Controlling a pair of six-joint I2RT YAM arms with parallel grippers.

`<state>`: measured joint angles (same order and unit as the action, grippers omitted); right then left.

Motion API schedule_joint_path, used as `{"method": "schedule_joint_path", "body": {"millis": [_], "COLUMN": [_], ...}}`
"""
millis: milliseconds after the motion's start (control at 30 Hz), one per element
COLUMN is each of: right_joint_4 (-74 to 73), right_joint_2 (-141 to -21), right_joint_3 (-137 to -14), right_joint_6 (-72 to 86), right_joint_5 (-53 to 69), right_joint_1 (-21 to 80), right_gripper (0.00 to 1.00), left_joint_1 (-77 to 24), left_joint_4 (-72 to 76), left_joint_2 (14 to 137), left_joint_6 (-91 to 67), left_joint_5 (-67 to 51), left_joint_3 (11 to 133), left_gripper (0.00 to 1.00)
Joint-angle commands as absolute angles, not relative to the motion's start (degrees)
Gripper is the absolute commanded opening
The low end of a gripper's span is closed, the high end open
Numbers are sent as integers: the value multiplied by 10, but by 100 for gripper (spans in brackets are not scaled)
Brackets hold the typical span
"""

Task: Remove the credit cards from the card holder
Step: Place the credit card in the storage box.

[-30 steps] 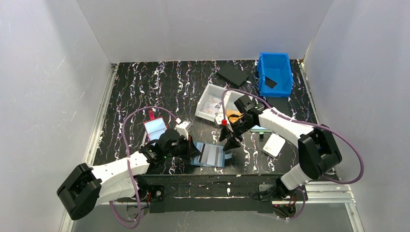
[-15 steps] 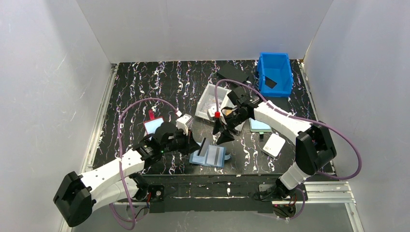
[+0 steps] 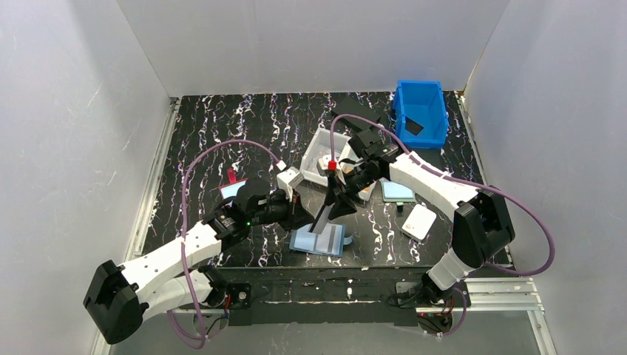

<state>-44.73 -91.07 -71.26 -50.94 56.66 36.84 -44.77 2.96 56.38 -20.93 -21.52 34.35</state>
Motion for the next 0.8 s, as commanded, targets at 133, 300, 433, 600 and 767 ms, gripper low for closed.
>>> {"method": "schedule_joint_path", "body": {"millis": [133,300,433,600,767], "right_joint_4": [-479,-513,-520,-499,-448], "right_joint_2": [-881,-852,-811,-744,-689], "right_joint_3": [-702,-712,-714,-715,-715], "right_joint_6": [-512,-535,-523,-512,-497], "right_joint_5": [622,603,539,405,279], "right_joint_1": [370,368,354,338,336], "right_gripper": [10,1,1,1,1], "left_joint_1": [-446,-446,-439,-434,-434], "left_joint_4": [38,41,33,46,193], "left_joint_2": [569,553,515,435,438], "left_joint_6": [-203,-249,-357,-588,-863], "left_joint_5": [-237,-205,-149,-76,-92], "left_joint_3": [378,380,371,316,242], "left_gripper": [0,0,56,98,98]}}
